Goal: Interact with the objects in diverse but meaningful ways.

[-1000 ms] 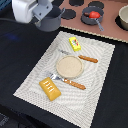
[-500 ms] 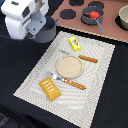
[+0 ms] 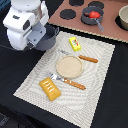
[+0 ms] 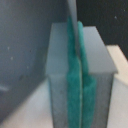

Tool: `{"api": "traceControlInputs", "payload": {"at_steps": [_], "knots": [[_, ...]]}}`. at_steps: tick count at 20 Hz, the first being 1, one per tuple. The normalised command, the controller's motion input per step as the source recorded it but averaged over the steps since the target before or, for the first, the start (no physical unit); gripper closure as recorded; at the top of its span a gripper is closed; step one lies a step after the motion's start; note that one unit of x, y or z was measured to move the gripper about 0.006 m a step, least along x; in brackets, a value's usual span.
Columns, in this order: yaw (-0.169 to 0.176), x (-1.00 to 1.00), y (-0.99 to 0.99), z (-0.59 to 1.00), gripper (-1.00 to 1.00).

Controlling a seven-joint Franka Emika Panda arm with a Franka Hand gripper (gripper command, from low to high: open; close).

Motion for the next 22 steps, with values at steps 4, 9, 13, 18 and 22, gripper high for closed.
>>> {"api": "traceControlInputs", "payload": {"at_steps": [4, 9, 13, 18, 22], "knots": [[0.000, 0.06, -0.37, -0.24, 1.00], [0.000, 0.01, -0.40, -0.25, 1.00], [0.009, 0.03, -0.11, -0.31, 1.00], [0.018, 0.10, -0.03, -0.21, -1.00], [0.059, 0.30, 0.17, 0.23, -1.00]]}}
